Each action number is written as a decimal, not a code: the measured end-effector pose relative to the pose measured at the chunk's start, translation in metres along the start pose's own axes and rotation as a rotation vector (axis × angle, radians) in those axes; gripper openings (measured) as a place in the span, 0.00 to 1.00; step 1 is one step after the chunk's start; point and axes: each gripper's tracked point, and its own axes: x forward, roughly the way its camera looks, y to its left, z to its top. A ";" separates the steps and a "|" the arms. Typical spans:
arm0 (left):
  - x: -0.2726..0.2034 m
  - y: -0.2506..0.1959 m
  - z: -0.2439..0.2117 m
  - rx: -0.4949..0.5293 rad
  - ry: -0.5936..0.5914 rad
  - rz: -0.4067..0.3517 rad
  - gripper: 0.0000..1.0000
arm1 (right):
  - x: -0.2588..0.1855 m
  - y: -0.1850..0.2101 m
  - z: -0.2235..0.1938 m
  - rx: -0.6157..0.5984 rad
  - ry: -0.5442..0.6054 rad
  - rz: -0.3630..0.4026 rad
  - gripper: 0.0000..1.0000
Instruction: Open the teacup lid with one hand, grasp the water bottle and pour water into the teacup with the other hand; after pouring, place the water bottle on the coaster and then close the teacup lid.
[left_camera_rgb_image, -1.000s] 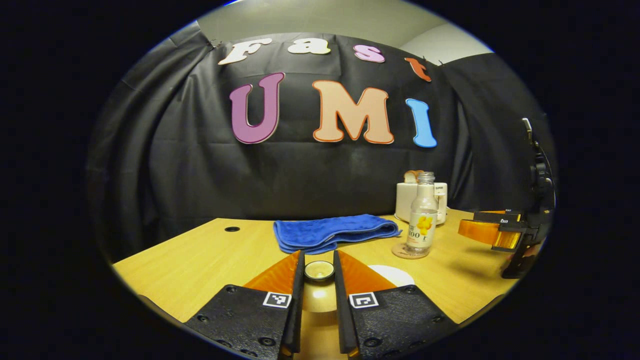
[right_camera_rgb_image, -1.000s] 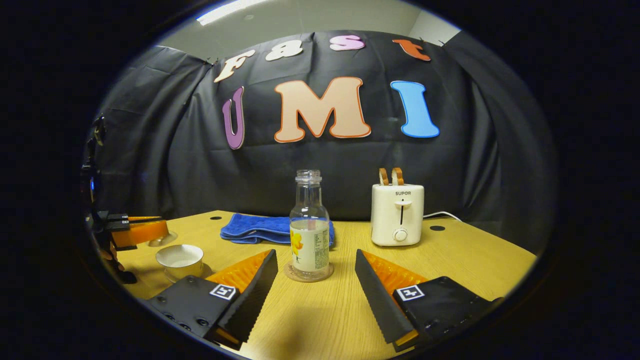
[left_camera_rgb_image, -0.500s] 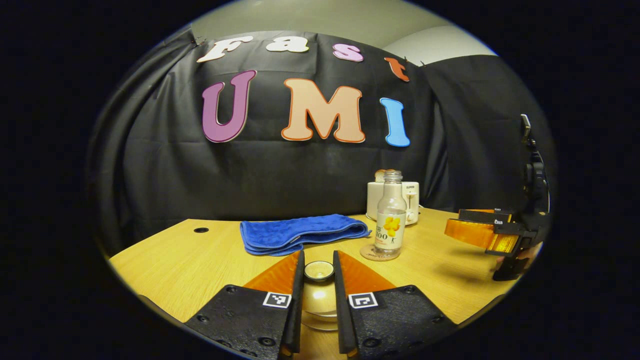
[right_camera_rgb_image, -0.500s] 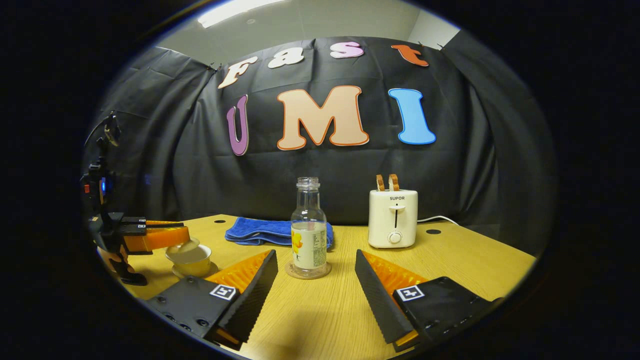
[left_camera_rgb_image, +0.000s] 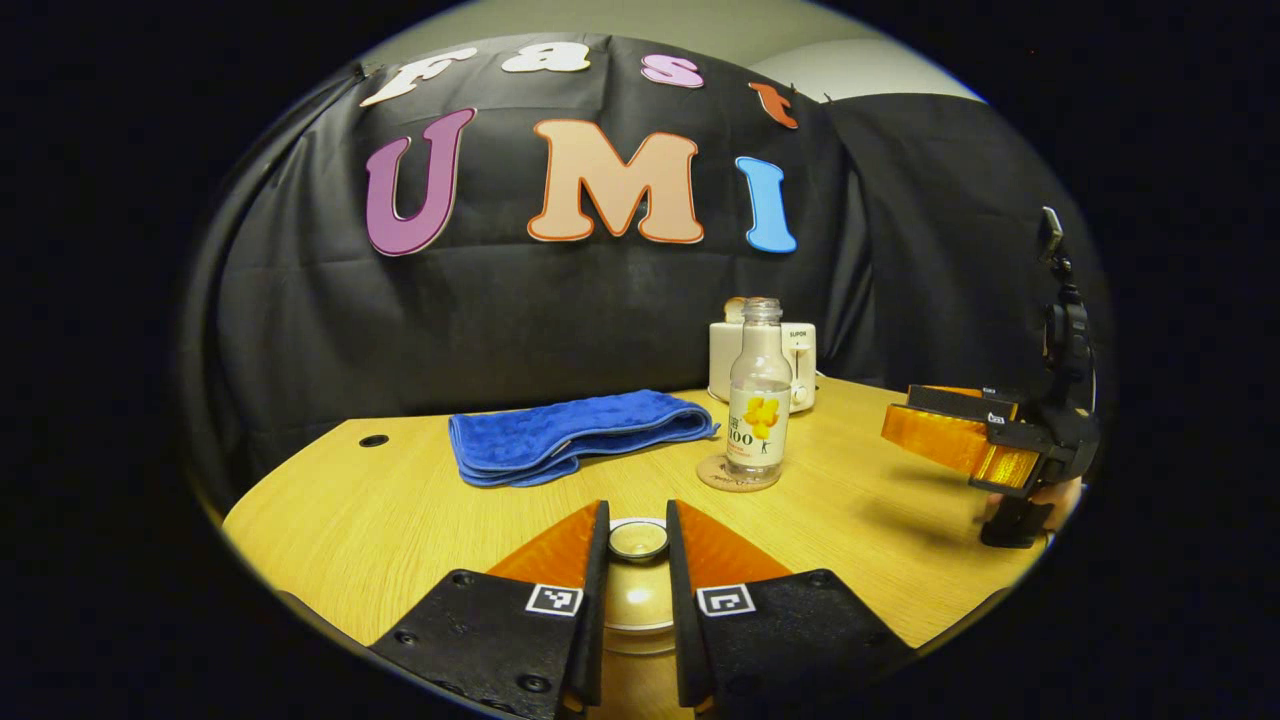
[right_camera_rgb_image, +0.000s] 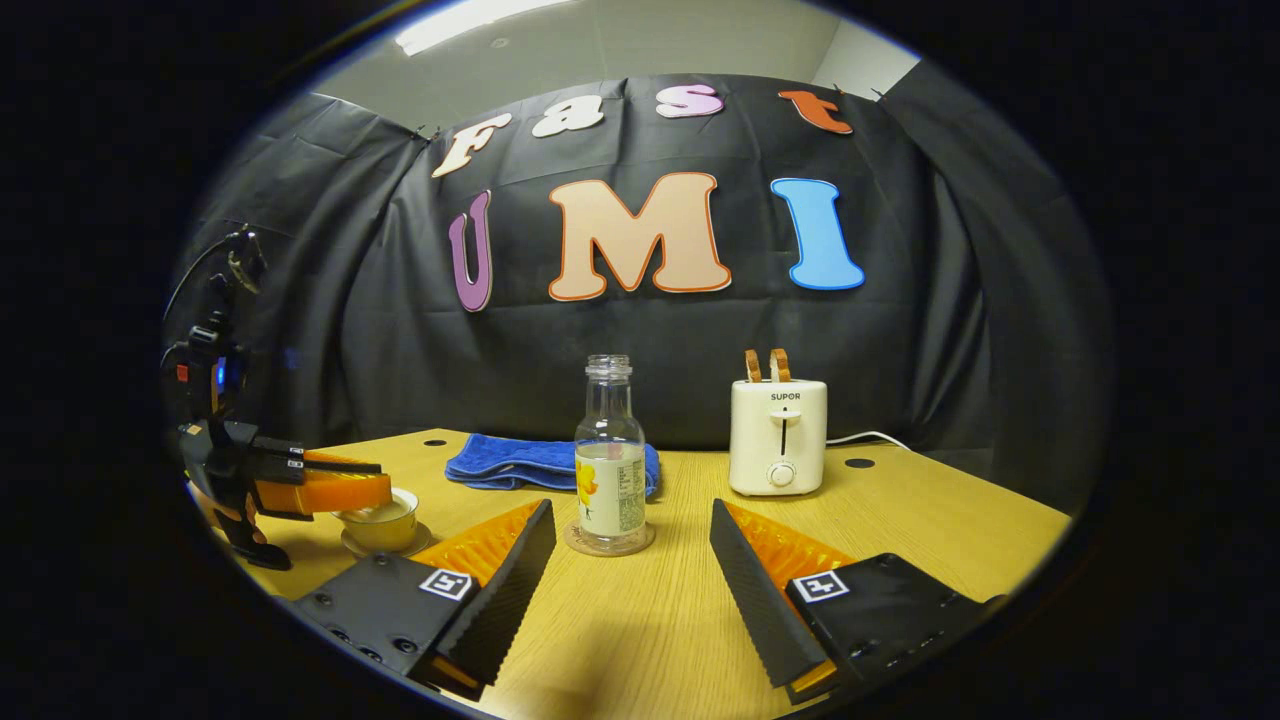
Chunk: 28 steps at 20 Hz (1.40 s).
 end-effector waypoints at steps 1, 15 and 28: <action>0.000 0.001 0.000 -0.002 -0.001 0.001 0.27 | 0.000 -0.001 0.000 0.000 0.001 -0.001 0.99; -0.013 0.008 0.011 -0.032 -0.074 0.045 0.91 | 0.000 -0.005 0.000 0.000 -0.001 -0.022 0.99; -0.060 0.041 0.015 -0.030 -0.144 0.210 0.96 | -0.005 -0.036 0.002 -0.006 -0.008 -0.177 0.99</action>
